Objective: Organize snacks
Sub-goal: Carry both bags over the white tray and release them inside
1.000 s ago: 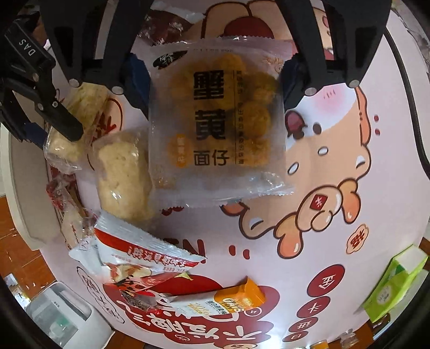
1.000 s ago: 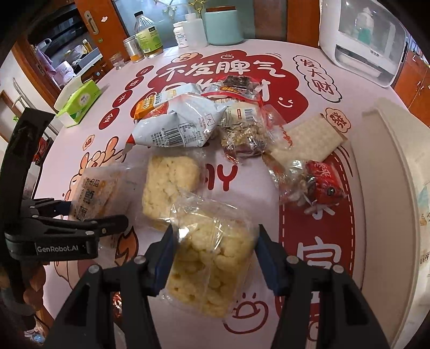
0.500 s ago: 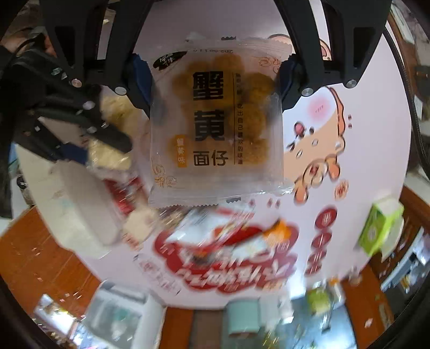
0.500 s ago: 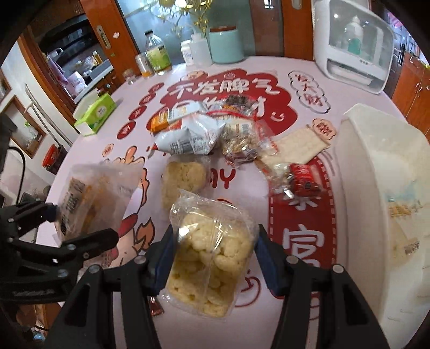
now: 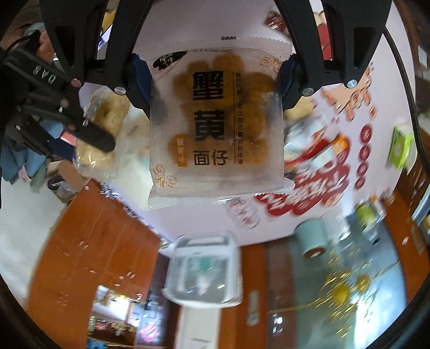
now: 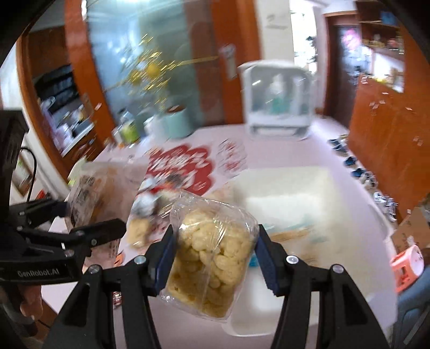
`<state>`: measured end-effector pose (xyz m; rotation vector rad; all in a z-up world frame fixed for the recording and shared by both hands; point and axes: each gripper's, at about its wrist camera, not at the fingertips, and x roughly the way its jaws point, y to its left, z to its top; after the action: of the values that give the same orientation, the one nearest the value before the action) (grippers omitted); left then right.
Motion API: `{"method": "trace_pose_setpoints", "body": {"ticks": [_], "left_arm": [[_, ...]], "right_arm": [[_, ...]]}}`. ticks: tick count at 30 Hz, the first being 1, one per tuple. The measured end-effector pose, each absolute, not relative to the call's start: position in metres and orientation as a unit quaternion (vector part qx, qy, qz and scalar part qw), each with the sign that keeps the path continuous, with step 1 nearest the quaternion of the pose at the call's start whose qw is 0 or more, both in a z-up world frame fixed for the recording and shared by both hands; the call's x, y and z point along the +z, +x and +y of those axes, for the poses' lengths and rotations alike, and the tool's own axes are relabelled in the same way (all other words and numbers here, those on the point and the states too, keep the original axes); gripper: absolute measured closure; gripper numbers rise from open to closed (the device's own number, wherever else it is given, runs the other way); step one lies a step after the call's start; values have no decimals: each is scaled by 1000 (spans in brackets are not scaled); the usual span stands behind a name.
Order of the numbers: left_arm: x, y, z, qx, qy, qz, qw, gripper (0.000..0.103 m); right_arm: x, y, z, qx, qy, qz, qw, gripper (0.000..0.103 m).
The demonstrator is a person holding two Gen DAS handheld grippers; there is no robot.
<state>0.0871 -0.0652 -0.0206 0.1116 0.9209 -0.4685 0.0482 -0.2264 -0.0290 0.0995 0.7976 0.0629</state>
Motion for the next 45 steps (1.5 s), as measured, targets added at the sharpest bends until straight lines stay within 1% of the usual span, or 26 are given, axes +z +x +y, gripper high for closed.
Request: {"method": "trace_pose_setpoints", "body": {"ticks": [5, 11, 19, 23, 28, 29, 30, 32, 33, 34, 36, 38, 40, 45], "left_arm": [[-10, 82, -122, -245, 54, 426, 869, 29], [-13, 78, -179, -253, 56, 422, 869, 29], [-27, 86, -213, -234, 66, 431, 869, 28], [-37, 94, -221, -222, 69, 442, 867, 26], [-51, 99, -225, -209, 70, 461, 860, 18], [-52, 99, -224, -209, 69, 463, 859, 15], [-53, 99, -224, -205, 73, 462, 860, 9], [-52, 97, -223, -190, 86, 451, 868, 1], [-51, 96, -221, -186, 88, 446, 871, 1], [-49, 95, -219, -182, 90, 441, 874, 1], [-46, 94, -213, -178, 89, 437, 877, 1], [-44, 93, -210, -173, 87, 436, 879, 1], [-42, 90, -207, -169, 88, 431, 882, 1], [-37, 85, -202, -164, 90, 424, 886, 1]], "right_arm": [[-6, 37, -290, -31, 53, 366, 928, 46], [-1, 36, -340, -61, 57, 362, 929, 46], [-6, 36, -372, -57, 70, 370, 925, 46], [-11, 39, -380, -56, 69, 378, 921, 46], [-23, 47, -385, -53, 69, 397, 914, 46], [-27, 49, -385, -50, 70, 405, 910, 46], [-31, 51, -386, -45, 74, 414, 906, 45], [-40, 53, -389, -38, 85, 432, 897, 44], [-44, 55, -390, -36, 92, 441, 892, 41], [-48, 56, -391, -36, 96, 446, 889, 36], [-51, 54, -392, -44, 95, 441, 891, 21], [-49, 52, -391, -48, 89, 431, 896, 17], [-47, 51, -391, -47, 87, 429, 898, 15], [-45, 53, -387, -40, 84, 427, 899, 15]]}}
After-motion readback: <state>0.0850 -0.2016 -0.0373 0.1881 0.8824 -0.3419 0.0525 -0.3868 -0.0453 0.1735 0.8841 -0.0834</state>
